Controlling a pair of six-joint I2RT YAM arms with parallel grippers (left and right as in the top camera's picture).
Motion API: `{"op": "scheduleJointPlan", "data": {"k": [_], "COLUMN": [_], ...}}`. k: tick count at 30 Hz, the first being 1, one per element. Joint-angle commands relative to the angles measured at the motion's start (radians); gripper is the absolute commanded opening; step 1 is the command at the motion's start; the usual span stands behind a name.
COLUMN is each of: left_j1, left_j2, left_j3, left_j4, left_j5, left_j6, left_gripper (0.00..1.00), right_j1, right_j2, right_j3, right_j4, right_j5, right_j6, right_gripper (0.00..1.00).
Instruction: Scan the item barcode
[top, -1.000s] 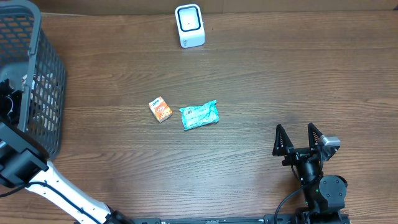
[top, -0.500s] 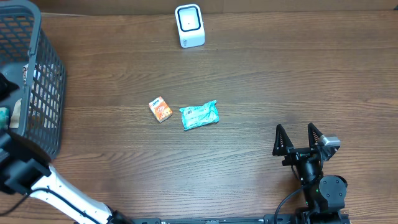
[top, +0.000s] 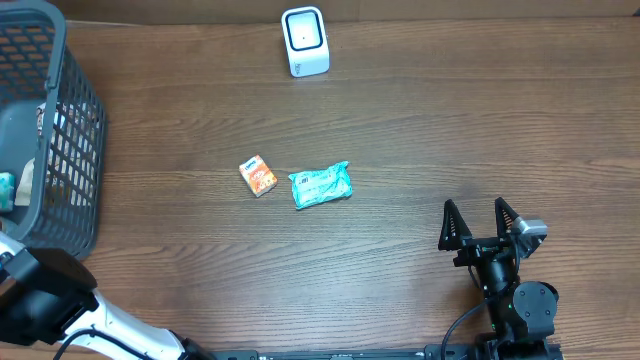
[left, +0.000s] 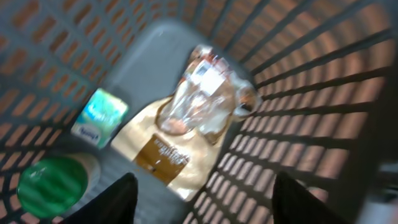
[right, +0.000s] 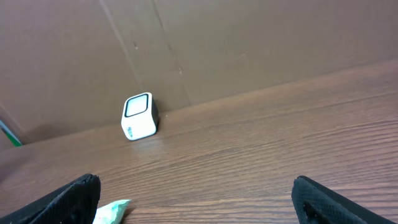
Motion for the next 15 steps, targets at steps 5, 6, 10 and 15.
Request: {"op": "scheduleJointPlan", "data": {"k": [5,6,10,15], "left_j1": [0.021,0.021,0.021,0.021], "left_j2": [0.059,0.062,0.064,0.064], "left_j3": [-0.201,-0.232,-0.355,-0.515], "left_j4": [0.117,0.142,0.261,0.424], "left_j5": [-0.069,-0.069,-0.066,-0.066], "left_j6": [0.117,0.134,0.186,0.267], "left_gripper": [0.64,0.66,0.84,0.99], "right_j1": [0.004,0.004,0.004,0.004], "right_j2": [-0.012,-0.012,-0.012,-0.012], "right_j3": [-0.011,-0.011,-0.011,-0.011], "right_j4": [0.006,0.006,0.006,0.006], "right_j5": [0.013,0.013,0.012,0.013], "right_j6": [-0.002,-0.002,-0.002,-0.002], "right_gripper": [1.00,1.00,1.00,1.00]}}
